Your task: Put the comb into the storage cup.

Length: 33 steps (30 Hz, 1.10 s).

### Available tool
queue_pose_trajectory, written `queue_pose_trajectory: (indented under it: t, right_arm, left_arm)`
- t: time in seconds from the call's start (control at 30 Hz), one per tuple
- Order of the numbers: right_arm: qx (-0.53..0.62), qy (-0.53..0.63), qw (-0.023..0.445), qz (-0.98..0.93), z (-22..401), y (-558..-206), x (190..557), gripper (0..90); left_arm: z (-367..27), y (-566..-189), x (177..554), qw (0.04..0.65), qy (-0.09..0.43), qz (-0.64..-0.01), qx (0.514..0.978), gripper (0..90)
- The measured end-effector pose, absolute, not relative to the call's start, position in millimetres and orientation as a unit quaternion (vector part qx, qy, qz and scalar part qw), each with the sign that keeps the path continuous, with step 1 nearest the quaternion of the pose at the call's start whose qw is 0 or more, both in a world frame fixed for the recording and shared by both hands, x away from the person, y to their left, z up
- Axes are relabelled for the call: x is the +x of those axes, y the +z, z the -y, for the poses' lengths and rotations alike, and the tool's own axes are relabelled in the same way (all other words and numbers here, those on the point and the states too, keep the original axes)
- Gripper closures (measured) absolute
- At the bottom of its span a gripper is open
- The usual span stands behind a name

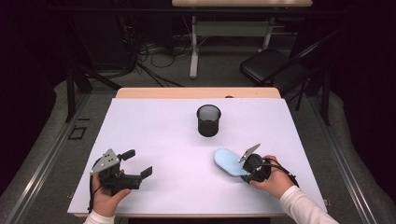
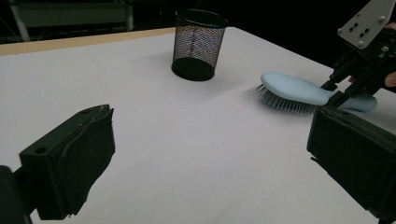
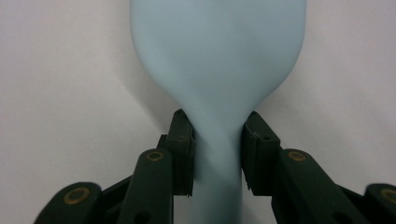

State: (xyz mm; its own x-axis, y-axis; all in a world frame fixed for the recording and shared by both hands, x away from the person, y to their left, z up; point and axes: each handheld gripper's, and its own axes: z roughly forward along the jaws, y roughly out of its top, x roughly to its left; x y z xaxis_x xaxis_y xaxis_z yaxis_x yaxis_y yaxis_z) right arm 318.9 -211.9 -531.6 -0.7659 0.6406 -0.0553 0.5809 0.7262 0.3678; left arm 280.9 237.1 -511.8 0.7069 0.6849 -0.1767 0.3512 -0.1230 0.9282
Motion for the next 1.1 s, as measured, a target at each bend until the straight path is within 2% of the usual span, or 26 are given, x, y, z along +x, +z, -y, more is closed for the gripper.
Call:
queue_pose_trajectory:
  t: [1.1]
  right_arm:
    - [0.333,0.174,0.090,-0.922,214.9,-530.8,316.5,69.5]
  left_arm:
    - [-236.8,-512.0,280.9,0.561,0.149,-0.352,0.734,1.1]
